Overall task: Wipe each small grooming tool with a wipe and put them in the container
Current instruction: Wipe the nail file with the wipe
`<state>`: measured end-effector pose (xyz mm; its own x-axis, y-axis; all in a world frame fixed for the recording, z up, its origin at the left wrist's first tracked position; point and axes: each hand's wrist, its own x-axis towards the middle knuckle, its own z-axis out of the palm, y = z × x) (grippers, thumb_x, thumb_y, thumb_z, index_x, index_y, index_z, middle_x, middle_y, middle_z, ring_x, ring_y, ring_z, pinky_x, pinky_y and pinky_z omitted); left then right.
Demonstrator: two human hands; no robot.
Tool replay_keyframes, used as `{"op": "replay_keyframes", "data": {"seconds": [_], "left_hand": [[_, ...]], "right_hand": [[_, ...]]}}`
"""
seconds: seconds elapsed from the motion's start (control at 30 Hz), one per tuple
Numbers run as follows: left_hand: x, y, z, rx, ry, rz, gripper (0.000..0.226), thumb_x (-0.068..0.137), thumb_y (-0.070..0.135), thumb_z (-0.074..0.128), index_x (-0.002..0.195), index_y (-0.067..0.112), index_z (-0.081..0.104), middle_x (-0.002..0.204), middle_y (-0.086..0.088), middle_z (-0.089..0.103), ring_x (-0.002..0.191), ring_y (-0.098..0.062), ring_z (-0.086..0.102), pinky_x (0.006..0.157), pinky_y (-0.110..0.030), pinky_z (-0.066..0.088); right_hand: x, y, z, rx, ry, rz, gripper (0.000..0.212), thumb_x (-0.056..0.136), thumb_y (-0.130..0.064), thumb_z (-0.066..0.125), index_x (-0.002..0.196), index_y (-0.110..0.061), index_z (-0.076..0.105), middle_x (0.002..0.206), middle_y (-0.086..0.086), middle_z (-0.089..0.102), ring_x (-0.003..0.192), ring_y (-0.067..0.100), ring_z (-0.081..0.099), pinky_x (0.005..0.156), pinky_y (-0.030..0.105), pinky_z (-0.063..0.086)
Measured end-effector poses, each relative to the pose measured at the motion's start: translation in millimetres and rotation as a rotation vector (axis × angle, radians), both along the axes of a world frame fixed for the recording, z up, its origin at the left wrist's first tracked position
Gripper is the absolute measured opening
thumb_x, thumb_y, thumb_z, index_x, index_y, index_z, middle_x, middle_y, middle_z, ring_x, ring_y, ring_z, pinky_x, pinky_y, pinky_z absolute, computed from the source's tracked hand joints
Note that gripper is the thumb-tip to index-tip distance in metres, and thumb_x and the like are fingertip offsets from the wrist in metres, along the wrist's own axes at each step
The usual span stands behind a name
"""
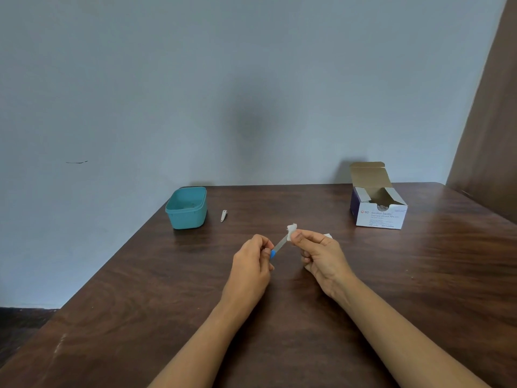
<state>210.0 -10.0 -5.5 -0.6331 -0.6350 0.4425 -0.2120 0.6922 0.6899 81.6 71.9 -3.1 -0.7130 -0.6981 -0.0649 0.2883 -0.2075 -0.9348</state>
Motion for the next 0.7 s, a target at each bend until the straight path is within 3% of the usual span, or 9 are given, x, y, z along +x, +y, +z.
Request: {"op": "replay_keyframes", "data": {"seconds": [0.3,0.57,0.7], "left_hand": [[1.2,-1.0,0.5,-0.069,0.006,-0.025,0.017,0.099,0.013,0.042,0.093,0.024,0.054,0.086,0.006,0.057,0.071,-0.006,0.058,0.065,-0.008,0.043],[2.5,2.4,3.5,-0.048,0.012,-0.020,0.017,0.099,0.013,0.043,0.093,0.022,0.056,0.084,0.008,0.058,0.071,-0.006,0.058,0.064,-0.006,0.042],[2.6,3.1,5.1,-0.059,0.009,-0.028,0.017,0.099,0.012,0.043,0.093,0.022,0.056,0.082,0.008,0.057,0.069,-0.004,0.057,0.065,-0.007,0.043]], "right_hand": [[1.4,0.4,0.9,0.013,0.057,-0.027,0.005,0.080,-0.014,0.074,0.085,-0.015,0.074,0.071,-0.003,0.063,0.057,0.006,0.040,0.052,0.020,0.037],[2.9,1.5,2.8,0.095,0.189,-0.053,0.015,0.087,-0.022,0.067,0.096,-0.013,0.074,0.077,-0.007,0.066,0.066,0.006,0.048,0.060,0.022,0.038],[2.4,2.3,3.7,0.123,0.221,-0.063,0.015,0.089,-0.018,0.064,0.096,-0.010,0.074,0.067,-0.012,0.062,0.064,0.006,0.049,0.060,0.020,0.039]]}}
